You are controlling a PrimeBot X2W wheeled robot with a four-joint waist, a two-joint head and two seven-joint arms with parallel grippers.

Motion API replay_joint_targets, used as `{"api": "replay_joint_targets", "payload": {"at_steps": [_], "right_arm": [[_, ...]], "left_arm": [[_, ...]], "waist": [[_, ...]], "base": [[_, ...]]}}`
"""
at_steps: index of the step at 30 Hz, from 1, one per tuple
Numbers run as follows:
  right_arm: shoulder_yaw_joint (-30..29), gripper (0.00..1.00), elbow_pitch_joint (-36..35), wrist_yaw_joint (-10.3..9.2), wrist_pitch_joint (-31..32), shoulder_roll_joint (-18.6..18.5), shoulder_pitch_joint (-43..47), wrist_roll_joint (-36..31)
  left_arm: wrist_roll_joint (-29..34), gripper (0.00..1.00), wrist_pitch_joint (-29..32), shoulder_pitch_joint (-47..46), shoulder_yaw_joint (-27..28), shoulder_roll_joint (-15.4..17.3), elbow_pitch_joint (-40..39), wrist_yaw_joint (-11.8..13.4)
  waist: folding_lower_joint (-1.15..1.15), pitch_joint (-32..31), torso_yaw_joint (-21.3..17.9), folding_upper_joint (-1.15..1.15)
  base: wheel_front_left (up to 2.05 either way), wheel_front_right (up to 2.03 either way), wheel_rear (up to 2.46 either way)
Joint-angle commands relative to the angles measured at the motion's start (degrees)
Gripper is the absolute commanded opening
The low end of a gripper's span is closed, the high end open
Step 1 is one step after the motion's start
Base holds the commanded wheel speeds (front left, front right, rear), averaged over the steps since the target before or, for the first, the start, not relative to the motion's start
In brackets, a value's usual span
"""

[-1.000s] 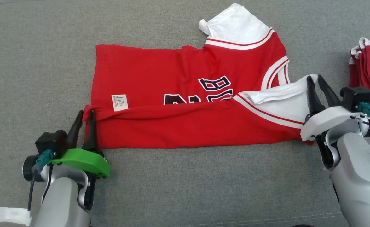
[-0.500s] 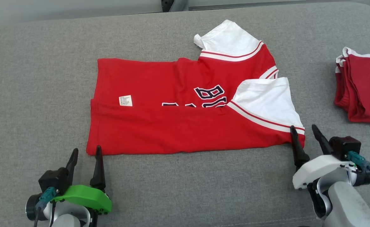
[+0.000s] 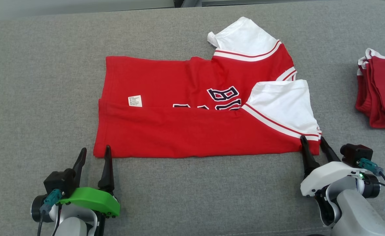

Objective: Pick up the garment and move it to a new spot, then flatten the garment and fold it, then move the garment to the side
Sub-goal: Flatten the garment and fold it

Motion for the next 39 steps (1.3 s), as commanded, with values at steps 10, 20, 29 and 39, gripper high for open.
{"api": "replay_joint_targets", "payload": {"at_steps": [10, 20, 29, 39], "right_arm": [[3.3, 0.0, -3.6, -0.05, 0.2, -2.9, 0.2, 3.7], [5.6, 0.0, -6.2, -0.05, 0.2, -3.0, -0.8, 4.3], [5.2, 0.0, -5.9, -0.05, 0.2, -2.9, 1.0, 4.9], [4.8, 0.0, -3.6, -0.05, 0.2, -2.4, 5.2, 5.5]], "left_arm": [[-2.6, 1.0, 0.0, -2.0, 0.1, 0.1, 2.9, 0.2], [-5.9, 1.0, 0.0, -4.2, 1.2, 0.1, 7.8, 0.2], [-11.0, 0.0, 0.1, -2.8, -3.8, 0.4, 10.3, 0.2], [-13.0, 0.0, 0.0, 3.4, -3.5, 1.6, 9.4, 0.2]], "waist": [[0.0, 0.1, -1.2, 0.0], [0.0, 1.4, -3.1, 0.0], [0.0, -0.5, -3.2, 0.0], [0.0, -8.8, -2.3, 0.0]], "base": [[0.0, 0.0, 0.0], [0.0, 0.0, 0.0], [0.0, 0.0, 0.0], [0.0, 0.0, 0.0]]}}
